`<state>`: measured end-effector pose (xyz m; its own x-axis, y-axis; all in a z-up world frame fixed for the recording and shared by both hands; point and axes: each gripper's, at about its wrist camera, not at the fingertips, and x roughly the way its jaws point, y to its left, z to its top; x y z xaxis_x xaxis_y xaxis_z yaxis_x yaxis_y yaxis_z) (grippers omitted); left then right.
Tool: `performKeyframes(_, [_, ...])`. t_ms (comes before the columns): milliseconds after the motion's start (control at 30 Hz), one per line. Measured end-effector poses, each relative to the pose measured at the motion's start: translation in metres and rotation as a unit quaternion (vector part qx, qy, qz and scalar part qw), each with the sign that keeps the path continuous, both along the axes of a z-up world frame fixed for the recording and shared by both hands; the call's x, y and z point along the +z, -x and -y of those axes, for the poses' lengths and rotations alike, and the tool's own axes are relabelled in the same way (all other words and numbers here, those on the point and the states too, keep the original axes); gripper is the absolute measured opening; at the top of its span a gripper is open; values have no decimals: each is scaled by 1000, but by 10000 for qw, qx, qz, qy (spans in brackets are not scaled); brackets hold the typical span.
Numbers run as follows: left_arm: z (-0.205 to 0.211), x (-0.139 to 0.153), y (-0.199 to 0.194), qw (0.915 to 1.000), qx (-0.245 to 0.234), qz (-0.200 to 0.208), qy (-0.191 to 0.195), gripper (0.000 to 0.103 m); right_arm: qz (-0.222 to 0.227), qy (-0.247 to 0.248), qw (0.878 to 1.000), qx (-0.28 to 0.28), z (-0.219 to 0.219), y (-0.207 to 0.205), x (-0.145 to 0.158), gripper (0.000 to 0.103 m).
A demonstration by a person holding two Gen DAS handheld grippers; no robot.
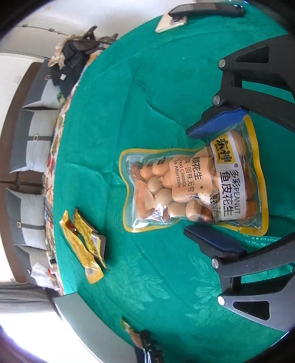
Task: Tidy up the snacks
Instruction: 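Close the left tool on the meat pack while the right tool grasps the peanut bag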
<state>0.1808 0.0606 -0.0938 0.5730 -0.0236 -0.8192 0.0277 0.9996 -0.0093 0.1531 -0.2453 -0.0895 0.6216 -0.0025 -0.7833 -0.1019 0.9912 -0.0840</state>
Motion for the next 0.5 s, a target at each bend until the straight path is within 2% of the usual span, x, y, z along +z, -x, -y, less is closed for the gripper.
performKeyframes(67, [0, 0, 0, 10000, 1, 1, -1, 103, -126, -424, 9989, -158, 13, -2, -4, 93])
performKeyframes(500, [0, 0, 0, 10000, 2, 2, -1, 103, -142, -354, 9990, -219, 14, -10, -2, 94])
